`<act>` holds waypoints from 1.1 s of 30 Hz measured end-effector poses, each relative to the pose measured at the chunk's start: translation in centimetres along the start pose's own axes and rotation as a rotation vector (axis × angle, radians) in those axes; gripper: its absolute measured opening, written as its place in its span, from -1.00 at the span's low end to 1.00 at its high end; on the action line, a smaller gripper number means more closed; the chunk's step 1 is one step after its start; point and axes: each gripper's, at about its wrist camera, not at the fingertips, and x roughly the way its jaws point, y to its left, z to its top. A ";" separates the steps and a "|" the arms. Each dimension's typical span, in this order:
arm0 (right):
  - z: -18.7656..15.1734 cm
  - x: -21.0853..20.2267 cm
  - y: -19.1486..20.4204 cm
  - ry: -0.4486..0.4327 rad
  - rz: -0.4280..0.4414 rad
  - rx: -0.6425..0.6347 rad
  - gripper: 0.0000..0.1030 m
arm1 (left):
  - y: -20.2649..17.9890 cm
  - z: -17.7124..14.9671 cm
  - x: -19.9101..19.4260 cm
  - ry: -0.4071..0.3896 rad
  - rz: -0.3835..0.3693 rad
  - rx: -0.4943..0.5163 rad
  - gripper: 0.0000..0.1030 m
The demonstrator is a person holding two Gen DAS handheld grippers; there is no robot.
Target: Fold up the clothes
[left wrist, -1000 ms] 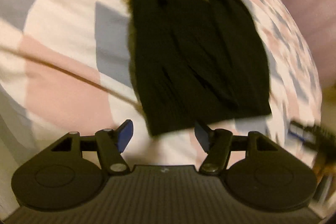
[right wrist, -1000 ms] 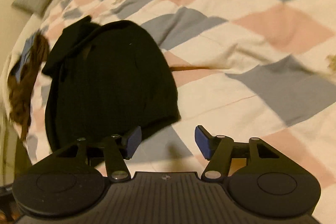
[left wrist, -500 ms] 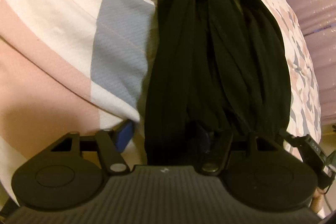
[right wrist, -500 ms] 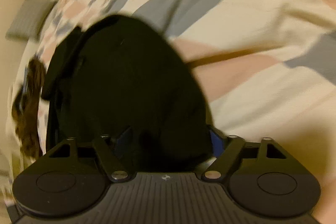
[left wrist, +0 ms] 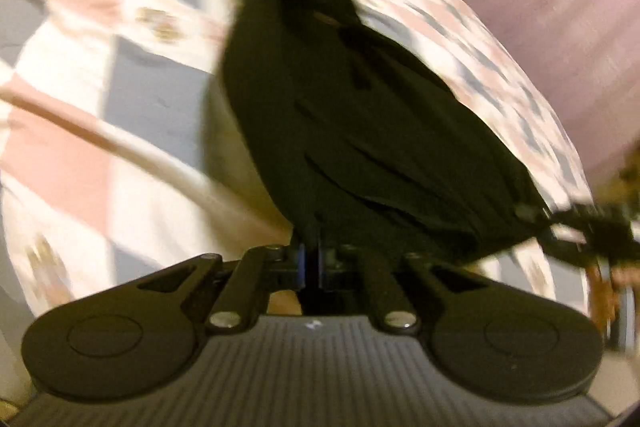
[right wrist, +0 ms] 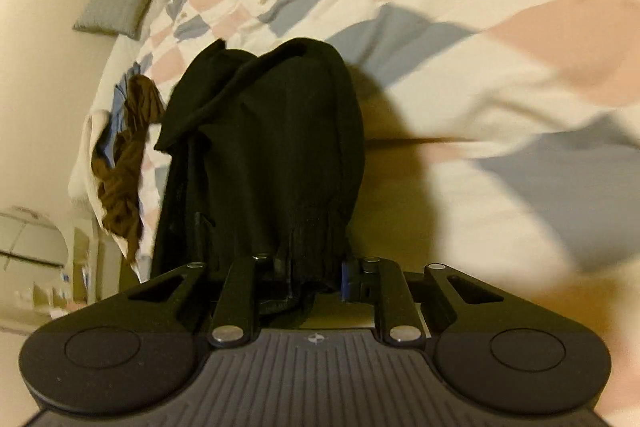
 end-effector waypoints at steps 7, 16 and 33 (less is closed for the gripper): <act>-4.8 -12.6 -9.5 0.097 -0.200 -0.017 -0.62 | -12.9 -12.8 -0.1 0.262 -0.130 0.226 -0.94; -12.6 -23.0 -18.3 0.104 -0.478 0.073 -0.60 | -25.2 -23.9 3.3 0.548 -0.397 0.652 -0.88; -20.1 -23.1 -12.1 -0.280 -0.762 0.093 0.47 | -13.9 -5.9 0.6 0.176 0.129 0.771 0.27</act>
